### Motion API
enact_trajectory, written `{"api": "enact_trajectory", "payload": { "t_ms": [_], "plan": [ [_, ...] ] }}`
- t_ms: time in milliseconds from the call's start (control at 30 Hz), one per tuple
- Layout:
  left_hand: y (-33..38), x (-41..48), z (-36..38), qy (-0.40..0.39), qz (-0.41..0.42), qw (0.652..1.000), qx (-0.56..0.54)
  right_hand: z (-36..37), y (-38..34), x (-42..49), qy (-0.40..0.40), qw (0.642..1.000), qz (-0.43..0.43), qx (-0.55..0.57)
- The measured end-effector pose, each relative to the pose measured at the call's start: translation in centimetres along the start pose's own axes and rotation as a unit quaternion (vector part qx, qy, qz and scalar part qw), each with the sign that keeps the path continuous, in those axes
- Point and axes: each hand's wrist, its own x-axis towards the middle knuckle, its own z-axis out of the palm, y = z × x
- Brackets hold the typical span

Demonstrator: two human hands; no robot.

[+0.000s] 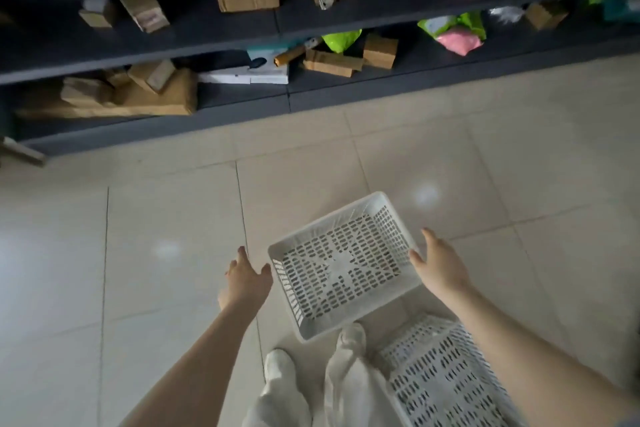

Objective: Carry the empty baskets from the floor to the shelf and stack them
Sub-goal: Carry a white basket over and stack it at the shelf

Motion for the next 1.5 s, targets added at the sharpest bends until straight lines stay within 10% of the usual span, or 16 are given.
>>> {"api": "enact_trajectory", "payload": {
  "t_ms": [900, 1500],
  "plan": [
    [-8.9, 26.7, 34.1, 0.029, -0.273, 0.953, -0.129, 28.1, 14.4, 35.2, 0.008, 0.994, 0.102, -0.023],
    [-9.9, 34.5, 26.4, 0.083, -0.094, 0.992, 0.028, 32.0, 14.6, 27.8, 0.024, 0.99, 0.137, -0.038]
  ]
}}
